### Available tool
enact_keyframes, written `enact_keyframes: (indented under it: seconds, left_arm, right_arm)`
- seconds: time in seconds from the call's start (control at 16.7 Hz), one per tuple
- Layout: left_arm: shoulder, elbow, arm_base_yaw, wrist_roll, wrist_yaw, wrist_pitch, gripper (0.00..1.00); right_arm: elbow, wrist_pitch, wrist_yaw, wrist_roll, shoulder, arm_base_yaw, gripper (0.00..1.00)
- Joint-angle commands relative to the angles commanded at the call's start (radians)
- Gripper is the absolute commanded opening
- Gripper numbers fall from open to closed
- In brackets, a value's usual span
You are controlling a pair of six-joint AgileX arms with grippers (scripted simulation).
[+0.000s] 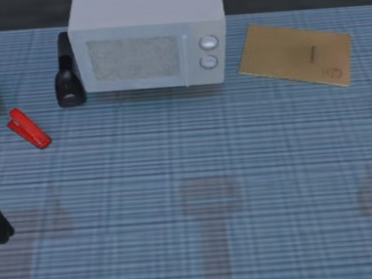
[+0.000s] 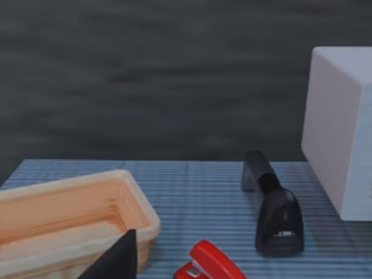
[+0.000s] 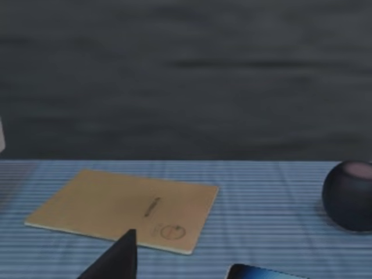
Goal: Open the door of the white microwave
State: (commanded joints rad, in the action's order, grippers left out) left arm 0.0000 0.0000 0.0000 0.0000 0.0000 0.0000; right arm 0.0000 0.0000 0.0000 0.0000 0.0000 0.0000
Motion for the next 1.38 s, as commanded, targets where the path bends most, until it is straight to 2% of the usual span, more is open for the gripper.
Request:
enact_keyframes:
  seconds: [0.3,0.54,0.78,1.38]
  left_arm:
    - [0.060,0.060,-0.021,-0.017,-0.009,-0.038,1.00]
    - [0.279,0.286,-0.090,-0.077,-0.042,-0.168,1.00]
    - [0.626,0.648,-0.191,-0.169,-0.092,-0.358,1.00]
    - [1.663,1.750,-0.486,-0.441,-0.232,-0.891,1.00]
  right_arm:
    - [0.000,0.000,0.000,0.000,0.000,0.000,1.00]
    - [0.000,0.000,0.000,0.000,0.000,0.000,1.00]
    - [0.000,0.000,0.000,0.000,0.000,0.000,1.00]
    - [0.000,0.000,0.000,0.000,0.000,0.000,1.00]
